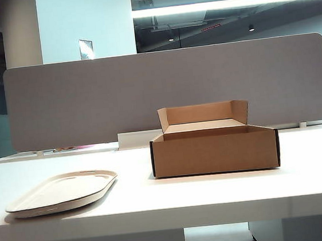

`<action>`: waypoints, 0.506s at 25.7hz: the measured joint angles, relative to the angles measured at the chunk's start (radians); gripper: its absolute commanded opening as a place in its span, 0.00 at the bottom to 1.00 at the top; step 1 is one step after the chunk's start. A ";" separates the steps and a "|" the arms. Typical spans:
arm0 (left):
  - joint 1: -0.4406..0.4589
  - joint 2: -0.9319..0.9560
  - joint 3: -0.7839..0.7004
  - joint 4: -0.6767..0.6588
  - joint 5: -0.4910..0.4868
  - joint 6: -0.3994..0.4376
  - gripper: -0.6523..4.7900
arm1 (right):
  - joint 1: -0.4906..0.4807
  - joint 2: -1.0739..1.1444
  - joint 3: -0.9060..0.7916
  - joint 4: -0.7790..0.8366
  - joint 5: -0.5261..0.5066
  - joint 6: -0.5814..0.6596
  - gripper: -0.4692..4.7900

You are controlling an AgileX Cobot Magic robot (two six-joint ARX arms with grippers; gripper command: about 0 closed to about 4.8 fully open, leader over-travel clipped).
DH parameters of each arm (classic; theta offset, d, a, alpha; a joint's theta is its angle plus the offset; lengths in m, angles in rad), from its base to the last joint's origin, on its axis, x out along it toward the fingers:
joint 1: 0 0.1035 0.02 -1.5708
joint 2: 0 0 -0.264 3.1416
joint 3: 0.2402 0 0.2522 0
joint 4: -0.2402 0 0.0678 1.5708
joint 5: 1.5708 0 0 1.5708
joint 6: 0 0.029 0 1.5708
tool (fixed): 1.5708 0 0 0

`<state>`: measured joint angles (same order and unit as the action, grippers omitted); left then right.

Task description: Pick up the lid and place it into the paper box.

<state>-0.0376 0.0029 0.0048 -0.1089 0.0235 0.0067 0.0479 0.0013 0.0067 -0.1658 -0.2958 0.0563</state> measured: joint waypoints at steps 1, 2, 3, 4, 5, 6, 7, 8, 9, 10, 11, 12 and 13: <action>0.000 0.000 0.000 0.000 0.000 0.000 0.12 | 0.000 0.000 0.000 0.005 -0.034 0.001 0.08; 0.000 0.000 0.000 0.000 0.000 0.000 0.12 | 0.000 0.000 0.000 0.009 -0.058 0.002 0.08; 0.000 0.000 0.000 0.000 0.000 0.000 0.12 | 0.000 0.000 0.000 0.015 -0.091 0.002 0.08; 0.000 0.000 0.000 0.000 0.000 0.000 0.12 | 0.000 0.000 0.000 0.022 -0.127 0.002 0.08; 0.000 0.000 0.000 0.000 0.001 -0.001 0.12 | 0.000 0.000 0.000 0.029 -0.179 0.003 0.08; 0.000 0.000 0.000 0.000 0.007 -0.009 0.12 | 0.000 0.000 0.000 0.034 -0.220 0.003 0.08; 0.000 0.000 0.000 0.000 0.018 -0.020 0.12 | 0.000 0.000 0.000 0.039 -0.261 0.003 0.08; 0.000 0.000 0.000 0.000 0.028 -0.029 0.12 | 0.000 0.000 0.000 0.042 -0.298 0.003 0.08; 0.000 0.000 0.000 0.002 0.053 -0.053 0.12 | 0.000 0.000 0.000 0.041 -0.345 0.003 0.08; 0.000 0.000 0.000 0.008 0.066 -0.072 0.12 | 0.001 0.000 0.000 0.040 -0.354 0.003 0.08; 0.000 0.000 0.000 0.033 0.084 -0.120 0.12 | 0.000 0.000 0.000 0.040 -0.360 0.003 0.08; 0.000 0.000 0.002 0.071 0.089 -0.189 0.12 | 0.000 0.000 0.000 0.040 -0.360 0.003 0.08; 0.000 0.000 0.015 0.072 0.089 -0.225 0.11 | 0.000 0.000 0.000 0.040 -0.360 0.003 0.08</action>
<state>-0.0376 0.0032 0.0196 -0.0364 0.1127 -0.2188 0.0483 0.0013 0.0067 -0.1257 -0.6559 0.0589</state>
